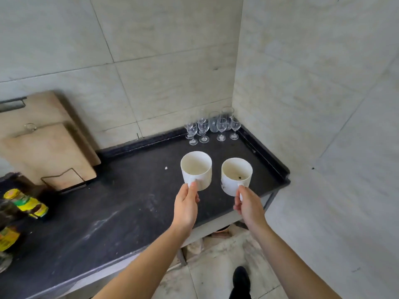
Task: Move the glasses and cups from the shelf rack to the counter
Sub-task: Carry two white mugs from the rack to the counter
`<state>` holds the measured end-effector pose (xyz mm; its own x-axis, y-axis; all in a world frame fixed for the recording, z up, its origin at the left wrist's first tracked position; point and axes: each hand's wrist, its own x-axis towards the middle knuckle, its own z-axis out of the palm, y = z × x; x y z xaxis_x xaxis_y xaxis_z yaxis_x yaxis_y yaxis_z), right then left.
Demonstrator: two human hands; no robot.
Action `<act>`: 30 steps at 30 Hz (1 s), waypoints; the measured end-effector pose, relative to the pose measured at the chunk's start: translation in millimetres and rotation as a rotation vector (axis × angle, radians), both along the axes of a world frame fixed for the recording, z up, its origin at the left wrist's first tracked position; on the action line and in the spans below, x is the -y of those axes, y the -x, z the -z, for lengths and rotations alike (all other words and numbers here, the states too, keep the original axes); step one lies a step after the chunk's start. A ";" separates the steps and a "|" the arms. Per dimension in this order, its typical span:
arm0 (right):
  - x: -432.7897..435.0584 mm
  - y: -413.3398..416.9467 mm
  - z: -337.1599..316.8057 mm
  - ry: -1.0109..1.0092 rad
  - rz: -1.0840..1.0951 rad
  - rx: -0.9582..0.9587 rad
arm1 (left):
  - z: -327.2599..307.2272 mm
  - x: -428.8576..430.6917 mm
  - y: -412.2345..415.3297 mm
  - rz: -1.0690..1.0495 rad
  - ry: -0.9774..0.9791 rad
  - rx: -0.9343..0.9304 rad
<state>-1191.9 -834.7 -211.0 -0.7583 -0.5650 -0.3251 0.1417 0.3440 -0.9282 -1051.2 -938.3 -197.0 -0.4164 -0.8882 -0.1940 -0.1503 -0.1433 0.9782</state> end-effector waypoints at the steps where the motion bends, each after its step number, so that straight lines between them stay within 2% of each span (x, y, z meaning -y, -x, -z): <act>1: 14.2 19.9 3.5 -0.004 -0.017 0.013 | 3.2 9.1 19.0 -0.013 0.003 0.011; 8: 102.8 144.0 17.1 -0.024 -0.188 0.044 | 16.7 82.6 124.1 -0.057 -0.020 0.141; 14: 163.9 199.7 35.4 -0.067 -0.229 0.097 | 37.9 132.5 170.8 -0.050 -0.014 0.243; 23: 207.9 226.5 98.8 -0.234 -0.088 0.128 | 117.6 194.0 219.0 0.082 -0.059 0.404; 30: 232.4 243.7 130.2 -0.263 0.059 0.113 | 147.8 220.1 248.7 0.202 -0.061 0.389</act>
